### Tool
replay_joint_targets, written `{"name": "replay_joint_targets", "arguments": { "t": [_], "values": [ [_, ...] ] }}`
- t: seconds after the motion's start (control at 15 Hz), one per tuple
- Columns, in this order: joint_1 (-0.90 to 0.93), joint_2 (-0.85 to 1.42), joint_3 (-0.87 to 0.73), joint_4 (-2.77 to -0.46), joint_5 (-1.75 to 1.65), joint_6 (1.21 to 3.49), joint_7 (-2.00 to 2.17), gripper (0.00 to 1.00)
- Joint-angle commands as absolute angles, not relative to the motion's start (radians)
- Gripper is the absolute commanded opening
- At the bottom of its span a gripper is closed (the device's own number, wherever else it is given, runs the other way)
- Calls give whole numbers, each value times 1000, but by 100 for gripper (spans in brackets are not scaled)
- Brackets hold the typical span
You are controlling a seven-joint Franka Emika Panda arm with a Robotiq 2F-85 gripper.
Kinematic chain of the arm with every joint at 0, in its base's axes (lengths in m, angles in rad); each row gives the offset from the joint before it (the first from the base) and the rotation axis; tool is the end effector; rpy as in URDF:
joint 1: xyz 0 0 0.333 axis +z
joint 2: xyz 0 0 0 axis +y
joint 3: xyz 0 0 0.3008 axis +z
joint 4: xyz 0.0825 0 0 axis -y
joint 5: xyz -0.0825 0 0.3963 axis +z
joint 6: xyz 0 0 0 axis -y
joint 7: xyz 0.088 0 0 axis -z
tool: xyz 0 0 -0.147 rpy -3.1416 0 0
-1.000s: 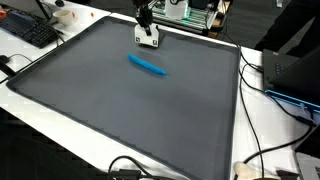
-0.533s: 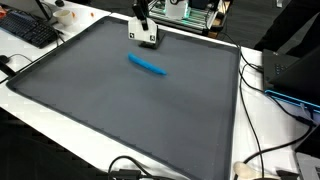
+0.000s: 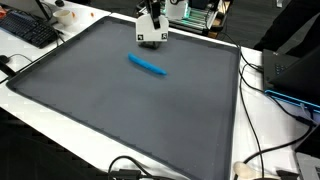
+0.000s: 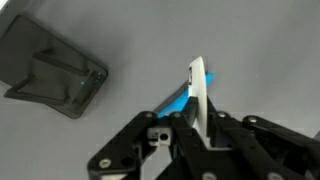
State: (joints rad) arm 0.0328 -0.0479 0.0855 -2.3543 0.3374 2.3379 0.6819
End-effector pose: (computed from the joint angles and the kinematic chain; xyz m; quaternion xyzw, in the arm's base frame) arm 0.5062 0.0749 0.2902 -0.9152 0.3843 0.0326 0.1172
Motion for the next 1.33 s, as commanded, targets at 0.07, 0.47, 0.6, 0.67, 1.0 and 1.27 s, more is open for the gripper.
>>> {"name": "replay_joint_targets", "arguments": {
  "t": [0.07, 0.47, 0.6, 0.67, 1.0, 1.27],
  "values": [
    [71, 83, 98, -2205, 249, 2234, 572, 2],
    [109, 212, 96, -2065, 113, 2129, 404, 2],
    [119, 247, 96, -2028, 66, 2095, 348, 2],
    [124, 263, 96, -2013, 44, 2083, 317, 2],
    [145, 325, 93, -1958, -51, 2051, 221, 2],
    [154, 365, 95, -1923, -60, 2056, 188, 2]
  ]
}}
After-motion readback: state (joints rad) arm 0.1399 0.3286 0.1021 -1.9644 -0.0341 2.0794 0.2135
